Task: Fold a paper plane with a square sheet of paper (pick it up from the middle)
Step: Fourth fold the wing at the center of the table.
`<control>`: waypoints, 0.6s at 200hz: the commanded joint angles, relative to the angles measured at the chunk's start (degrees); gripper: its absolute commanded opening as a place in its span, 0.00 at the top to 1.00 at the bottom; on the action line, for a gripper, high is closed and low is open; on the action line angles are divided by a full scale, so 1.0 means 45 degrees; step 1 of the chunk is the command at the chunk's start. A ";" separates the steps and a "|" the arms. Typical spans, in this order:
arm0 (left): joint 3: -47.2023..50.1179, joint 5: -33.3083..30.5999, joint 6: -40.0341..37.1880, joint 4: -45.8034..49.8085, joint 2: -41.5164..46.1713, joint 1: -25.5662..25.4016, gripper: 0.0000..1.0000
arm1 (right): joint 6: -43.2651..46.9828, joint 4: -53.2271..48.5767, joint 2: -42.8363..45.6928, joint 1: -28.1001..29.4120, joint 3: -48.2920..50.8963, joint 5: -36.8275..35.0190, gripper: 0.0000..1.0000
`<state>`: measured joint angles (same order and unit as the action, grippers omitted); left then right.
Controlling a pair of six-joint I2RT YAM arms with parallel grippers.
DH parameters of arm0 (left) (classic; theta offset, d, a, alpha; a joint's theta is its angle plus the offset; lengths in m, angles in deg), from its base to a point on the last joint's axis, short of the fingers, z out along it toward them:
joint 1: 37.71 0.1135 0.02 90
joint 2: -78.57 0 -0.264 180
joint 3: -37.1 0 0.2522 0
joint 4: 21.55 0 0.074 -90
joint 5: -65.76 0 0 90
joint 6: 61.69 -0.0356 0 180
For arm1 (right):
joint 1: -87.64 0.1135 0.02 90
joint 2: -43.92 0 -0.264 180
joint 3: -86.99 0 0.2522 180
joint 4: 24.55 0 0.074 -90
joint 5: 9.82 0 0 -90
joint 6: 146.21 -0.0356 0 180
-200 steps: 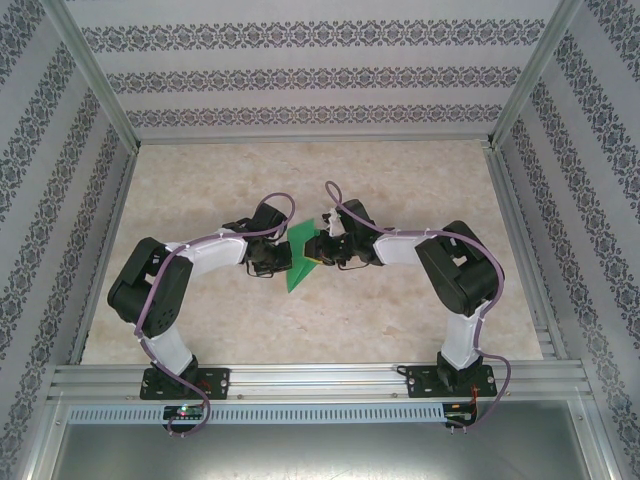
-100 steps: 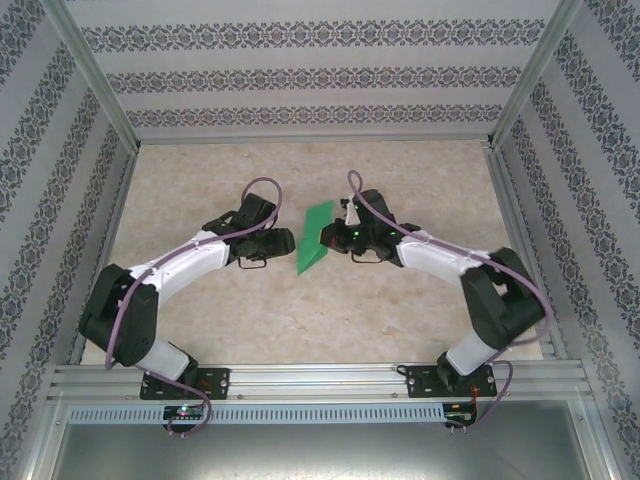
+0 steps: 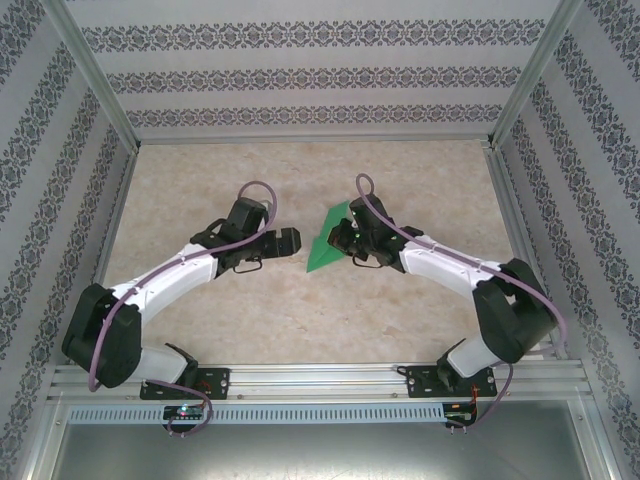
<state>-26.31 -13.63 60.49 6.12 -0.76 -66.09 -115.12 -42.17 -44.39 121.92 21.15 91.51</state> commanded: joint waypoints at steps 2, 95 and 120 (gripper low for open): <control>0.0619 0.0706 -0.1678 -0.1896 -0.0032 -0.0470 0.00 | -0.1890 0.1075 -0.0374 0.0116 0.0737 -0.0736 0.98; 0.0937 -0.0486 -0.5803 -0.4795 -0.2490 -0.2576 0.08 | -0.3964 -0.0724 -0.0754 -0.0323 0.0697 -0.0891 0.98; 0.1784 -0.0674 -0.7168 -0.7513 -0.3095 -0.3121 0.10 | -0.4193 -0.0916 -0.0807 -0.0535 0.0685 -0.0644 0.97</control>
<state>-20.36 -15.29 37.28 -15.47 -12.59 -77.77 -131.40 -43.70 -47.04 120.48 24.87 88.12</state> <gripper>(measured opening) 0.912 0.039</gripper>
